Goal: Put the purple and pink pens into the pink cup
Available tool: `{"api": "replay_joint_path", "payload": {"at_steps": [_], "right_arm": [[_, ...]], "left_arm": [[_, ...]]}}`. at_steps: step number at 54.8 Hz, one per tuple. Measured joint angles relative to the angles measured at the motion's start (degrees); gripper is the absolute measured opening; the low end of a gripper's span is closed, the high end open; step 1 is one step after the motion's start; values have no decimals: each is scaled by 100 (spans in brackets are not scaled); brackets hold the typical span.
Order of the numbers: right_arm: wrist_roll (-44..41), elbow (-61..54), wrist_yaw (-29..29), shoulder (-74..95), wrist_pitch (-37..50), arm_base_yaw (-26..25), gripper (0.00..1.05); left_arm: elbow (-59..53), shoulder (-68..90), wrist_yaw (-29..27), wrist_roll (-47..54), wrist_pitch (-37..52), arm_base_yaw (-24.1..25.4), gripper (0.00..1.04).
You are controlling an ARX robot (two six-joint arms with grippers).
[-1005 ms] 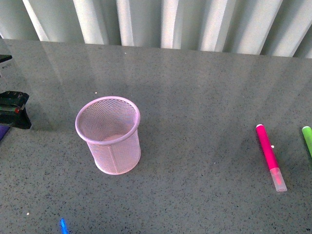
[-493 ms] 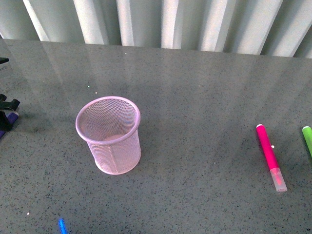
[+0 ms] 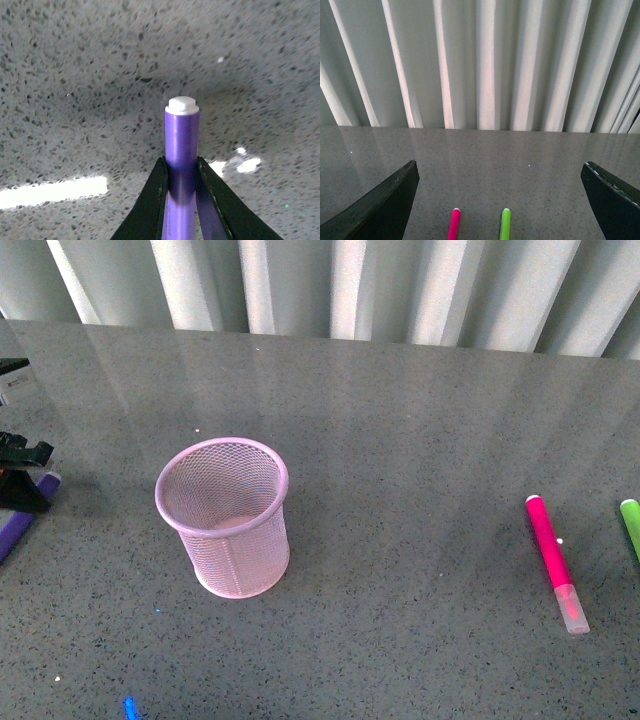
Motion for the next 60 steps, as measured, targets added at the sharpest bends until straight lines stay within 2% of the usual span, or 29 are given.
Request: {"api": "replay_joint_path", "payload": {"at_steps": [9, 19, 24, 32, 36, 43, 50, 60], "right_arm": [[0, 0, 0, 0, 0, 0, 98], [0, 0, 2, 0, 0, 0, 98], [0, 0, 0, 0, 0, 0, 98], [0, 0, 0, 0, 0, 0, 98], [0, 0, 0, 0, 0, 0, 98], [0, 0, 0, 0, 0, 0, 98], [0, 0, 0, 0, 0, 0, 98], [0, 0, 0, 0, 0, 0, 98]], "left_arm": [[-413, -535, 437, -393, 953, -4, 13], [-750, -1123, 643, -918, 2238, 111, 13], [-1176, -1429, 673, -1338, 3228, 225, 13], [-2444, -2173, 437, -2579, 5884, 229, 12], [-3058, -2542, -76, -3307, 7180, -7, 12], [-3797, -2957, -501, -3355, 8332, -605, 12], [-4354, -3047, -546, -3390, 8846, -1207, 12], [-4745, -2966, -105, -3700, 9121, -1773, 12]]}}
